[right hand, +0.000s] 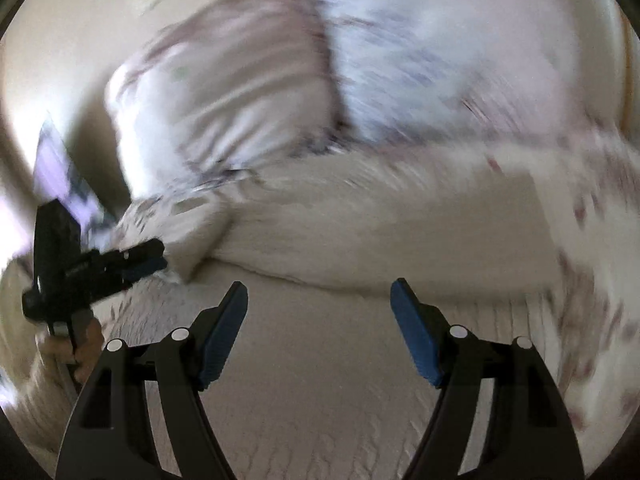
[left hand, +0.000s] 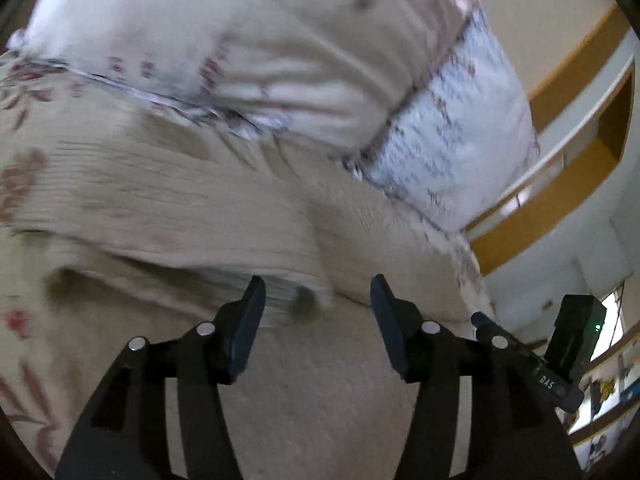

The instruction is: Fold small clothes

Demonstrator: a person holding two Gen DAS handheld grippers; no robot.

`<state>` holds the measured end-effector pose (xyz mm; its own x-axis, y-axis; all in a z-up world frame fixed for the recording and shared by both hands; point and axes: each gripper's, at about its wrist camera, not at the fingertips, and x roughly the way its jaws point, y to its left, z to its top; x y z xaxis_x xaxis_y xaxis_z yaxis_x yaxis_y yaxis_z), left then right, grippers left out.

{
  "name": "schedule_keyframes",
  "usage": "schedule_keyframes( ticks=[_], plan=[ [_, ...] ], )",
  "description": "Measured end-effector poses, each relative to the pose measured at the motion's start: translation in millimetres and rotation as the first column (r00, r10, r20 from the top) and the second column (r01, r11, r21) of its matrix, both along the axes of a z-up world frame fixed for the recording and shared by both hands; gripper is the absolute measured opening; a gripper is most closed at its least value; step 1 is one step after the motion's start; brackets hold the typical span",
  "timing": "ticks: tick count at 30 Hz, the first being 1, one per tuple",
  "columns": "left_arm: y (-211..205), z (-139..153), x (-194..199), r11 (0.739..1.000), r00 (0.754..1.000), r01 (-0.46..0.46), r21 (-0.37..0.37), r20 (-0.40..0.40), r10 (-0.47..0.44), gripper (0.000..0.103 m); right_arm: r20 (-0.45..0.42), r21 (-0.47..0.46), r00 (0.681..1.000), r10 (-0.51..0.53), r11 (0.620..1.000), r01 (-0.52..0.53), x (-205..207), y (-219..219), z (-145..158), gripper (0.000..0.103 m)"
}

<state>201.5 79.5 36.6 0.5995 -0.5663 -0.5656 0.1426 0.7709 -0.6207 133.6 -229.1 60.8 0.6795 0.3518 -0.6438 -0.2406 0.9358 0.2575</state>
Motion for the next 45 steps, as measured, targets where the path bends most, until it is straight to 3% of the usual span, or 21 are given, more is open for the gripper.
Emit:
schedule_keyframes(
  ticks=[4, 8, 12, 15, 17, 20, 22, 23, 24, 28, 30, 31, 33, 35, 37, 38, 42, 43, 45],
  plan=[
    [45.7, -4.4, -2.5, 0.991, 0.995, -0.101, -0.087, -0.034, 0.098, 0.053, 0.057, -0.095, 0.98, 0.193, 0.978, -0.187, 10.5, 58.9, 18.8, 0.074],
    [75.8, -23.1, 4.8, 0.966, 0.978, -0.188, -0.18, -0.121, 0.168, 0.053, 0.104, -0.222, 0.918, 0.384, 0.908, -0.355, 22.9, 140.2, 20.9, 0.066],
    [85.5, -37.9, 10.8, 0.947, 0.965, -0.228, -0.226, -0.178, 0.19, 0.053, 0.07, -0.368, 0.881, 0.468, 0.833, -0.414, 36.0, 204.4, 0.1, 0.059],
    [88.2, -39.0, 11.5, 0.943, 0.966, -0.232, -0.238, -0.174, 0.194, 0.053, 0.043, -0.505, 0.869, 0.492, 0.762, -0.406, 40.3, 235.6, -24.7, 0.057],
    [88.7, -40.2, 11.4, 0.942, 0.966, -0.232, -0.241, -0.174, 0.194, 0.053, 0.036, -0.542, 0.875, 0.482, 0.745, -0.389, 42.2, 241.1, -34.8, 0.056],
    [89.7, -41.4, 11.6, 0.937, 0.964, -0.24, -0.253, -0.176, 0.199, 0.053, 0.038, -0.538, 0.888, 0.458, 0.758, -0.368, 49.1, 243.7, -41.5, 0.05],
    [92.0, -42.3, 9.9, 0.933, 0.962, -0.247, -0.261, -0.179, 0.205, 0.053, 0.037, -0.535, 0.898, 0.439, 0.767, -0.353, 56.0, 246.2, -44.0, 0.034],
    [92.2, -42.3, 9.9, 0.932, 0.962, -0.249, -0.262, -0.179, 0.206, 0.053, 0.036, -0.531, 0.907, 0.42, 0.777, -0.338, 60.2, 246.6, -45.8, 0.017],
    [92.1, -42.4, 9.9, 0.932, 0.962, -0.25, -0.261, -0.179, 0.208, 0.053, 0.034, -0.522, 0.912, 0.409, 0.786, -0.332, 63.1, 246.5, -45.4, 0.01],
    [91.1, -41.4, 10.1, 0.934, 0.961, -0.252, -0.255, -0.179, 0.21, 0.052, 0.086, -0.363, 0.957, 0.276, 0.903, -0.228, 69.9, 210.1, -27.5, 0.008],
    [90.2, -41.3, 10.3, 0.935, 0.961, -0.251, -0.25, -0.177, 0.211, 0.052, 0.099, -0.196, 0.989, 0.107, 0.977, -0.086, 73.8, 161.5, -13.4, 0.008],
    [89.3, -41.3, 10.5, 0.937, 0.962, -0.248, -0.247, -0.176, 0.208, 0.052, 0.083, -0.127, 0.996, 0.041, 0.991, -0.03, 76.0, 141.8, -11.3, 0.008],
    [87.0, -42.0, 11.3, 0.94, 0.965, -0.238, -0.245, -0.173, 0.199, 0.052, -0.029, 0.068, 0.994, -0.106, 0.992, 0.108, 75.5, 86.0, -18.8, 0.009],
    [84.1, -41.4, 11.6, 0.944, 0.966, -0.233, -0.232, -0.165, 0.198, 0.052, -0.182, 0.178, 0.967, -0.179, 0.961, 0.212, 70.4, 45.6, -42.7, 0.01],
    [82.6, -41.1, 11.7, 0.948, 0.968, -0.228, -0.221, -0.159, 0.196, 0.052, -0.269, 0.238, 0.949, -0.161, 0.944, 0.228, 68.2, 31.1, -59.2, 0.014],
    [82.4, -40.9, 11.8, 0.948, 0.968, -0.228, -0.222, -0.159, 0.195, 0.052, -0.271, 0.28, 0.952, -0.145, 0.934, 0.222, 64.3, 23.5, -61.6, 0.014],
    [84.3, -41.8, 12.2, 0.945, 0.967, -0.228, -0.234, -0.165, 0.192, 0.052, -0.19, 0.146, 0.963, -0.191, 0.964, 0.22, 62.4, 27.9, -44.4, 0.042],
    [84.3, -41.8, 12.0, 0.946, 0.968, -0.227, -0.234, -0.163, 0.192, 0.052, -0.171, 0.103, 0.966, -0.195, 0.971, 0.214, 62.1, 31.5, -42.6, 0.043],
    [83.8, -41.4, 11.5, 0.946, 0.968, -0.227, -0.232, -0.162, 0.193, 0.052, -0.06, -0.079, 0.986, -0.155, 0.986, 0.15, 60.1, 55.4, -34.6, 0.043]
  ],
)
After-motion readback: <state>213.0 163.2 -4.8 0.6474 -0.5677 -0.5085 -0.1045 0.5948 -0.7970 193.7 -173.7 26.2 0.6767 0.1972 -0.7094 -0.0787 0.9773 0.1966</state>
